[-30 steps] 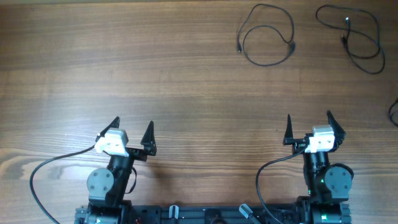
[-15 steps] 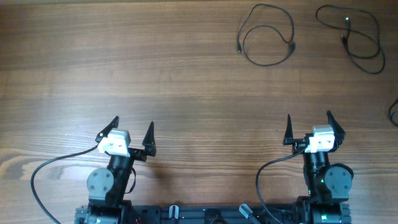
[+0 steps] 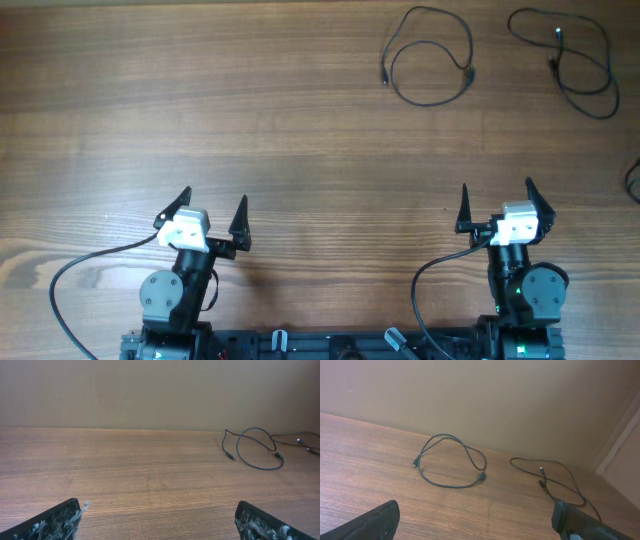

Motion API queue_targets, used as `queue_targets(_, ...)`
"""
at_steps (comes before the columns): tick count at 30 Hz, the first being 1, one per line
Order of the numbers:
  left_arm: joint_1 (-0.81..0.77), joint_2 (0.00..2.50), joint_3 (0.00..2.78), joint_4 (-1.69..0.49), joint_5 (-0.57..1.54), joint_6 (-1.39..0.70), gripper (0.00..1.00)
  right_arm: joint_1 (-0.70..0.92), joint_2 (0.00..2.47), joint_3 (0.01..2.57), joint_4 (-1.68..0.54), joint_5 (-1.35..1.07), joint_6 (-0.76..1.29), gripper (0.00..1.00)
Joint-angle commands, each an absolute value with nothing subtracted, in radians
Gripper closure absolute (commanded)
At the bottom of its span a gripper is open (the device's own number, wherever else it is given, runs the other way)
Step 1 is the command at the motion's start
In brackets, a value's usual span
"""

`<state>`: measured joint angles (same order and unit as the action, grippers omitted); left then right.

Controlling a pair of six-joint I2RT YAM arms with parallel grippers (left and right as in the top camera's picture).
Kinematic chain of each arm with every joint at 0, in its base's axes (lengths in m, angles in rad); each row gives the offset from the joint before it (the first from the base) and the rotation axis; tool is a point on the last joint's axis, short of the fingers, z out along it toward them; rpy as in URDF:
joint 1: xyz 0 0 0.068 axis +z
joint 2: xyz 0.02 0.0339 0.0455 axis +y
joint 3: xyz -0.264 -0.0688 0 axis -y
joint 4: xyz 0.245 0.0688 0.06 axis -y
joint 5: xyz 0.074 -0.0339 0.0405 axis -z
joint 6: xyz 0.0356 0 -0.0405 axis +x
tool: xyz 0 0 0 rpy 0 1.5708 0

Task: Untangle cables

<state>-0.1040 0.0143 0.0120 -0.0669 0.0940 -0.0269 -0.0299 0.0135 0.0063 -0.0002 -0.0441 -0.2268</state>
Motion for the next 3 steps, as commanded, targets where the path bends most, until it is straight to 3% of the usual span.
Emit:
queue_targets(1, -0.109, 0.003, 0.006, -0.071, 0.084, -0.007, 0.0, -0.034, 0.009, 0.005, 0.002, -0.038, -0.235, 0.0)
queue_targets(3, -0.109, 0.003, 0.006, -0.071, 0.084, -0.007, 0.0, -0.034, 0.009, 0.005, 0.002, -0.038, -0.236, 0.0)
